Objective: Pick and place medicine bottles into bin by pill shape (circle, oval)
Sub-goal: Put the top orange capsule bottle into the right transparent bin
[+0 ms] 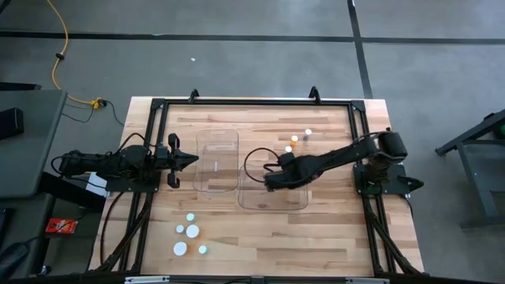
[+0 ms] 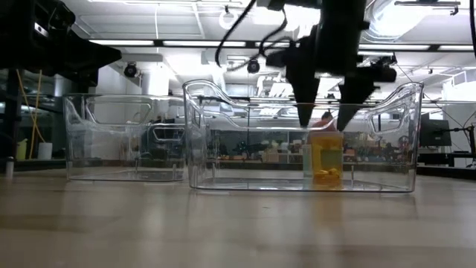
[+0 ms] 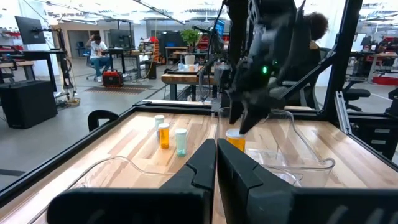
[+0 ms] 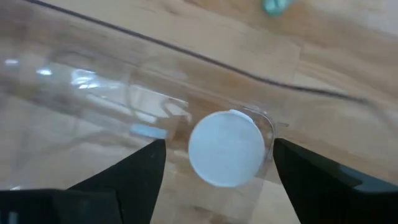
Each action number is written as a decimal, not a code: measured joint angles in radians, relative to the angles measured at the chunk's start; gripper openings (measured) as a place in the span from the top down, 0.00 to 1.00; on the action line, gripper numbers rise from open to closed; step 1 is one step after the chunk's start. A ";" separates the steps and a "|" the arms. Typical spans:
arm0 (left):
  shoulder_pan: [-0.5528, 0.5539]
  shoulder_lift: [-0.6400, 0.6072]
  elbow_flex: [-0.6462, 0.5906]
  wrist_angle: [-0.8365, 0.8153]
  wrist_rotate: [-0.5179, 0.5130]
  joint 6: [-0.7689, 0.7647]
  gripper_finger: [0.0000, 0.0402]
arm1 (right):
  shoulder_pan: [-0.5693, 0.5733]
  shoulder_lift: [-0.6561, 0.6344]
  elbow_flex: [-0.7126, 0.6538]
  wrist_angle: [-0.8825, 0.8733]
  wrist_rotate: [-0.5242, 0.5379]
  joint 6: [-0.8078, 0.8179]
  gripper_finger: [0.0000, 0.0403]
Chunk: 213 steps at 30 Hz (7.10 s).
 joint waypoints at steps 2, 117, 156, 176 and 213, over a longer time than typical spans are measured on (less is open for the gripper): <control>0.000 0.000 0.000 0.000 0.000 0.000 0.99 | 0.000 -0.053 0.000 0.001 0.002 -0.065 0.28; -0.818 1.725 1.193 -1.017 -0.036 -0.700 0.20 | -0.249 -0.981 -0.760 0.980 0.054 -1.016 0.28; -0.786 1.726 1.126 -0.969 -0.009 -0.665 0.44 | -0.249 -0.981 -0.760 0.964 0.066 -1.015 0.28; -0.583 1.341 1.238 -1.062 -0.026 -0.663 0.52 | -0.249 -0.981 -0.760 0.956 0.088 -1.012 0.28; -0.062 2.052 1.739 -1.005 0.022 -0.041 0.52 | -0.248 -0.981 -0.760 0.990 0.079 -0.947 0.28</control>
